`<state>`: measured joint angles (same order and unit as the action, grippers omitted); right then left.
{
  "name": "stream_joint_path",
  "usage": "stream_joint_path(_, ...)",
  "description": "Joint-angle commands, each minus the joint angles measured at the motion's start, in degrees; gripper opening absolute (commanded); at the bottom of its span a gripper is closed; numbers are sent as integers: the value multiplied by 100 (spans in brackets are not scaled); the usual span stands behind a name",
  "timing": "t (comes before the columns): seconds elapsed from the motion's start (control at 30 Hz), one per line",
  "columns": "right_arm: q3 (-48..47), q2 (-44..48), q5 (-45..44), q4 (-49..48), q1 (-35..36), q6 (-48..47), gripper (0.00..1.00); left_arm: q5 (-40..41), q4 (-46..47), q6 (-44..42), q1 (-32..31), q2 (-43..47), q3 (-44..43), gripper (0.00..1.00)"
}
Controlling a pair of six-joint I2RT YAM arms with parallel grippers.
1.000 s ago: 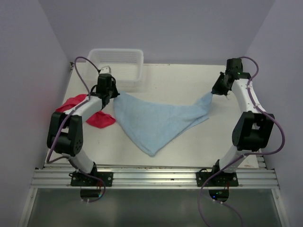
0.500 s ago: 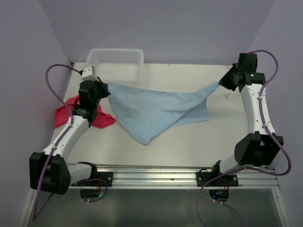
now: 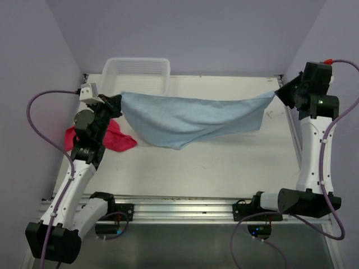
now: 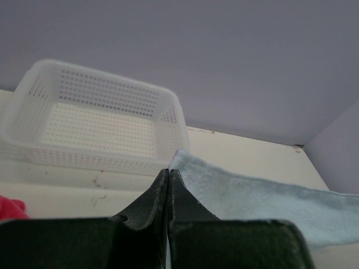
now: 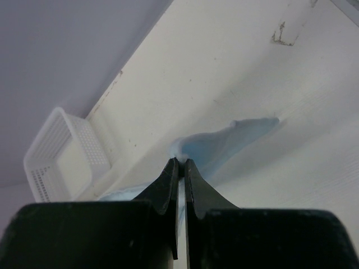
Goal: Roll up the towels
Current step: Flatten the towel
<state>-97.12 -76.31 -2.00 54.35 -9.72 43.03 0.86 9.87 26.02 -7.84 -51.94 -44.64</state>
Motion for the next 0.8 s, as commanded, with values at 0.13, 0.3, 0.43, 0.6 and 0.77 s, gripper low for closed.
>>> stream_joint_path(0.13, -281, 626, -547, 515, -57, 881, 0, -561, 543, 70, 63, 773, 237, 0)
stream_joint_path(0.3, -149, 951, -616, 656, -57, 1313, 0, -666, 428, 184, 63, 1299, 403, 0)
stream_joint_path(0.43, -272, 1311, -960, 954, -57, 1419, 0, -632, 270, 333, 63, 1704, 456, 0)
stream_joint_path(0.6, -571, 1663, -1171, 1429, -57, 1384, 0, -350, -230, 658, 63, 2345, 465, 0)
stream_joint_path(0.77, -501, 2015, -1513, 1833, -57, 1498, 0, 202, -976, 992, 63, 2969, 492, 0)
